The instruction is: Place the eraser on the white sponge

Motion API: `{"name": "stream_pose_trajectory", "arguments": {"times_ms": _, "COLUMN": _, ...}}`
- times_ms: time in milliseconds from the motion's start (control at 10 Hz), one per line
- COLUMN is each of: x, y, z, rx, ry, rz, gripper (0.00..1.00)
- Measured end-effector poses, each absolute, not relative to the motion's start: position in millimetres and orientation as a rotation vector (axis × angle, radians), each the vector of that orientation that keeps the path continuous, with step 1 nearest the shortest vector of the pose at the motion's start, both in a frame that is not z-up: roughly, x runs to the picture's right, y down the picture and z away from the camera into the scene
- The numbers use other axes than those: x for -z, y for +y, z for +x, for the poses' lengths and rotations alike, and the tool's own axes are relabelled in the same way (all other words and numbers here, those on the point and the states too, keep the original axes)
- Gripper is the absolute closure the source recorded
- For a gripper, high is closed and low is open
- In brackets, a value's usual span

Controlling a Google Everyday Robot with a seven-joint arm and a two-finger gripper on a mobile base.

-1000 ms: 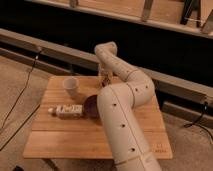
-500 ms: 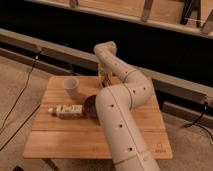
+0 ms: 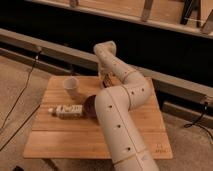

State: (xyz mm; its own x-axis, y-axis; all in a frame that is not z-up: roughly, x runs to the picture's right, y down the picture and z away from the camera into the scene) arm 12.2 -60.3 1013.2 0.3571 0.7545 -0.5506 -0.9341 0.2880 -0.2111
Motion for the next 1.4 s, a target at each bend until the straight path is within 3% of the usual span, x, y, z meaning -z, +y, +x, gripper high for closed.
{"name": "stream_pose_trajectory", "arguments": {"times_ms": 1400, "x": -990.2, "y": -52.1, "z": 15.0, "rx": -1.195, "ry": 0.386, "rz": -0.602, "gripper": 0.20}}
